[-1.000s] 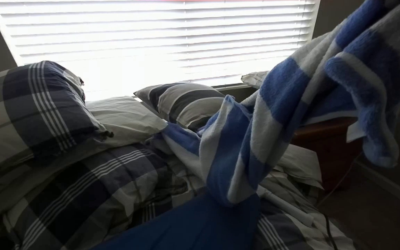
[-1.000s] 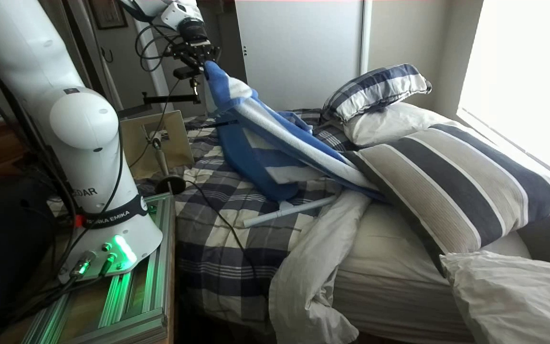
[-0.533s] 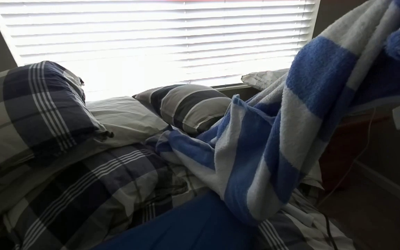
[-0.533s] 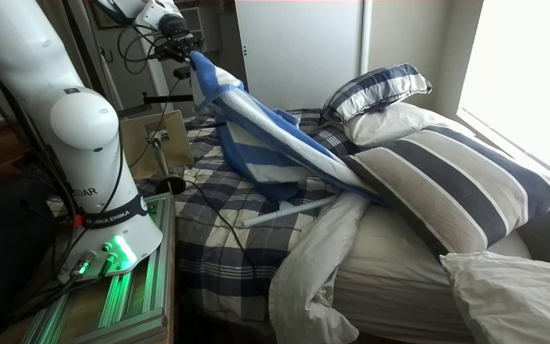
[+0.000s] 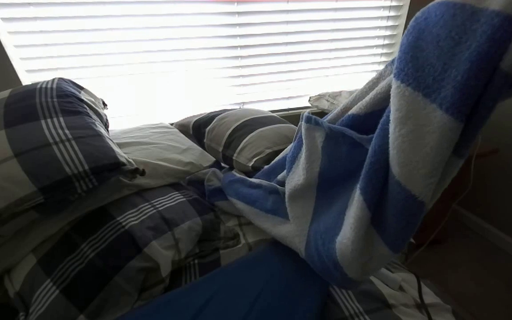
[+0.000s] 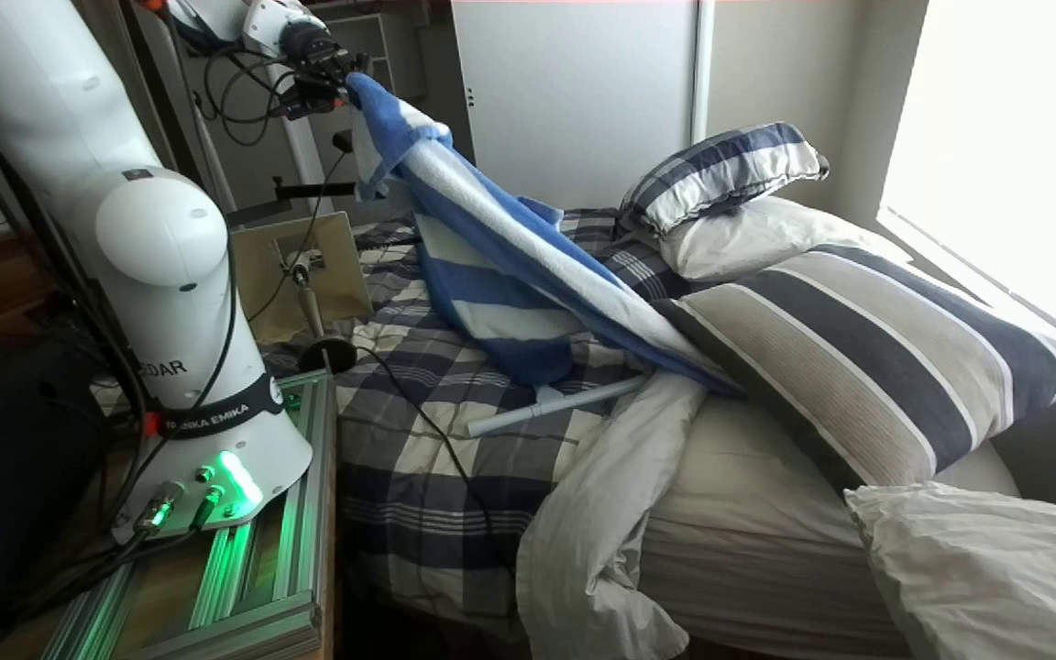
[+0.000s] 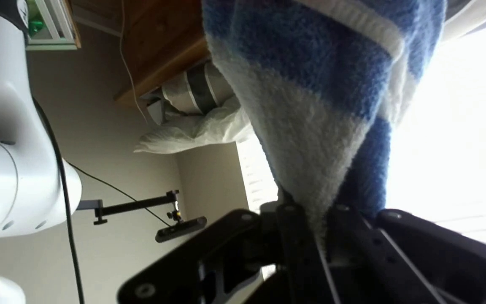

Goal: Pull out the towel on the bed

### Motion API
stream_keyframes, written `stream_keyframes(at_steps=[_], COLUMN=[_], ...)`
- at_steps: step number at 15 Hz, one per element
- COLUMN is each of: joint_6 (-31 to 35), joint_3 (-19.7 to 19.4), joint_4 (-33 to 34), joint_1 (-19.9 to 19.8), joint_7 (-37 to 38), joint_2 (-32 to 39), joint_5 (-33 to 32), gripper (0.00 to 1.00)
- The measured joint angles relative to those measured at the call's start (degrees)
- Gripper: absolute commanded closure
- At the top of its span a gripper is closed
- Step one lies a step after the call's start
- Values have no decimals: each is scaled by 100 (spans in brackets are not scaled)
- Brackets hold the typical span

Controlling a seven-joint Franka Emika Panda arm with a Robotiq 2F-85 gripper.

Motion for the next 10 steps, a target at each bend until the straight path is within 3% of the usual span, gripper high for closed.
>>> stream_keyframes(at_steps=[5, 10], joint_6=[-493, -607], joint_3=[613, 883], joint_4=[7, 8], joint_1=[9, 8], joint_7=[0, 0], joint_2=[203, 393], joint_5=[-1025, -1589], gripper=[98, 98])
